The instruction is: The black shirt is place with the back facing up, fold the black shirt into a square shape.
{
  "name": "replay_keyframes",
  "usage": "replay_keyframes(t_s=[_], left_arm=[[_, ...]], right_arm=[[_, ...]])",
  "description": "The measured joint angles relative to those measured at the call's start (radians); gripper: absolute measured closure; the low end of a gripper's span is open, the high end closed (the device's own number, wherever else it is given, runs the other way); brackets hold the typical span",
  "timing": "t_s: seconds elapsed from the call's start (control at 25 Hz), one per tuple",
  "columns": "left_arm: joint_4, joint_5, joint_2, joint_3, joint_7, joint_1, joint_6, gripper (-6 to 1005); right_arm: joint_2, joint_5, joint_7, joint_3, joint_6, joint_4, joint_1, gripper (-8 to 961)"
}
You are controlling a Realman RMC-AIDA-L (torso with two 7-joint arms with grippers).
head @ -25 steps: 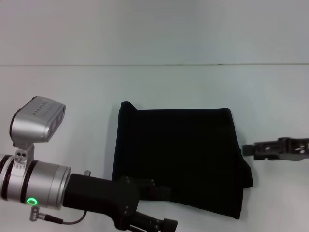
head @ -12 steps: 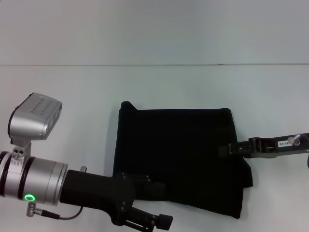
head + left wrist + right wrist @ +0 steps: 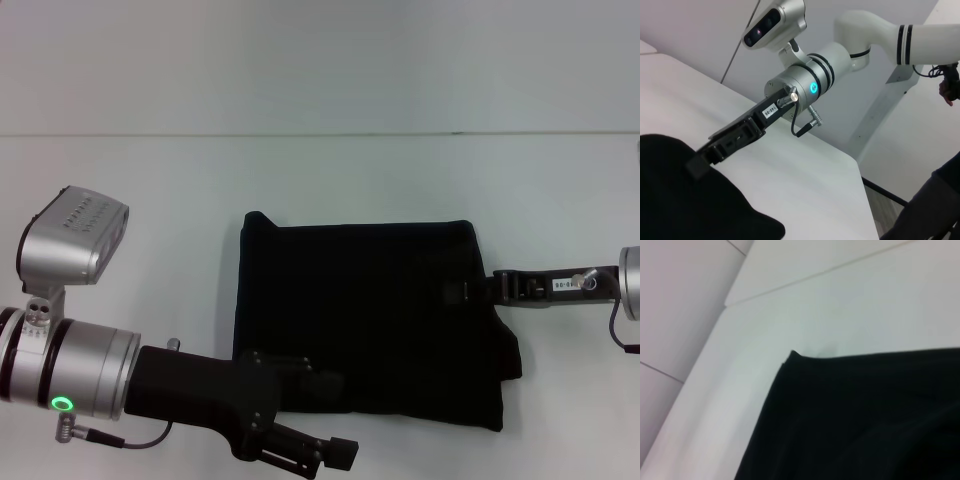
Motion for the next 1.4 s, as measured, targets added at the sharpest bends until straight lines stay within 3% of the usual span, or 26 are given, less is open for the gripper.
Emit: replay_keyframes(t_s=[0.52, 0.64, 1.04, 1.32, 1.4], left_arm=[[0.000, -0.005, 0.002, -0.012, -0.017, 0.000, -0.001, 49], [0.000, -0.005, 0.003, -0.017, -0.026, 0.000, 0.001, 49], [-0.001, -0.008, 0.003, -0.017, -0.058, 0.001, -0.003, 49], [-0.006, -0.008, -0.004, -0.023, -0.083, 0.000, -0.044, 49], [-0.004, -0.011, -0.005, -0.074, -0.087, -0.002, -0.063, 49]], right_arm=[[0.005, 0.081, -0.056, -0.004, -0.058, -0.084, 0.018, 840], [-0.003, 0.082, -0.040, -0.005, -0.059, -0.101, 0.028, 877], [-0.025, 0.061, -0.028, -0.026, -0.026, -0.110, 0.025, 853], [-0.005, -0.037, -0.011, -0.032, 0.112, -0.101, 0.024, 837], [-0.001, -0.033, -0.022, -0.023, 0.135, -0.106, 0.014, 832]])
